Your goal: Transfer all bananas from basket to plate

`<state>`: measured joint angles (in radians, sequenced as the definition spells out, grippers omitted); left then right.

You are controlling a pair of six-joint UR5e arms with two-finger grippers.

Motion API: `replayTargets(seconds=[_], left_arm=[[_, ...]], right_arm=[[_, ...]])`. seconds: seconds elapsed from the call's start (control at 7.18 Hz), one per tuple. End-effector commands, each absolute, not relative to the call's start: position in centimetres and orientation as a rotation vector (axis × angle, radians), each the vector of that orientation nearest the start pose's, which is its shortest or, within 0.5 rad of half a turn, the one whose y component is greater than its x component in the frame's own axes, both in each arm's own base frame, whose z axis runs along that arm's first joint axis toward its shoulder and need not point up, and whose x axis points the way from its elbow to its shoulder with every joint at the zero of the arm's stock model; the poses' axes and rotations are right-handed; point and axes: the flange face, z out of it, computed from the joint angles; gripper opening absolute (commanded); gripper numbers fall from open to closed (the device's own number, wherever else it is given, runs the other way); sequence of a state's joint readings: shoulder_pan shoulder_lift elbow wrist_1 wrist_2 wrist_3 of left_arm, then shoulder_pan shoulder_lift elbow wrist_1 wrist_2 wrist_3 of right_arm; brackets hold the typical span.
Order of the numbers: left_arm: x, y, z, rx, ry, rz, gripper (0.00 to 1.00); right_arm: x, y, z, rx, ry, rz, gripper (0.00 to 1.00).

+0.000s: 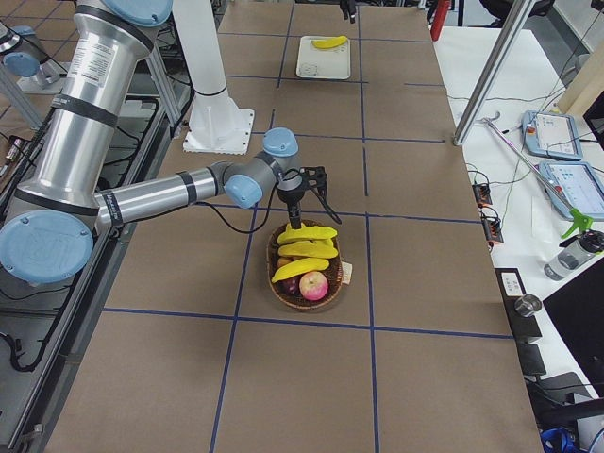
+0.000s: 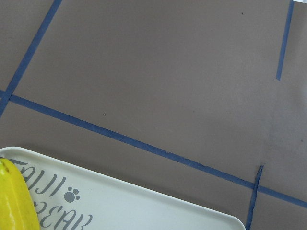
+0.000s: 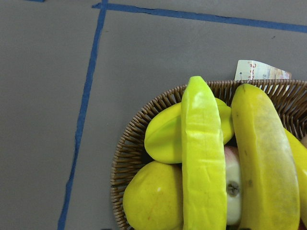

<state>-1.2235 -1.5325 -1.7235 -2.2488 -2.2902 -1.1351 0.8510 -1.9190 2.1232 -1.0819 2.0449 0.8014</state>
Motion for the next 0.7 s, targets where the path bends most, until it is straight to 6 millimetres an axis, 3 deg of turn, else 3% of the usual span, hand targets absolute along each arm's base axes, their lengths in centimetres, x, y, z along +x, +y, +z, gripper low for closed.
replayTargets(seconds=[0.0, 0.56], left_arm=[[10.6, -49.0, 52.5, 0.097, 1.017, -0.434, 1.00], [11.0, -48.9, 52.6, 0.092, 1.016, -0.427, 1.00]], right_arm=[[-20.0, -32.8, 50.6, 0.189, -0.737, -0.108, 0.85], [-21.4, -32.5, 53.0, 0.177, -0.685, -0.125, 0.78]])
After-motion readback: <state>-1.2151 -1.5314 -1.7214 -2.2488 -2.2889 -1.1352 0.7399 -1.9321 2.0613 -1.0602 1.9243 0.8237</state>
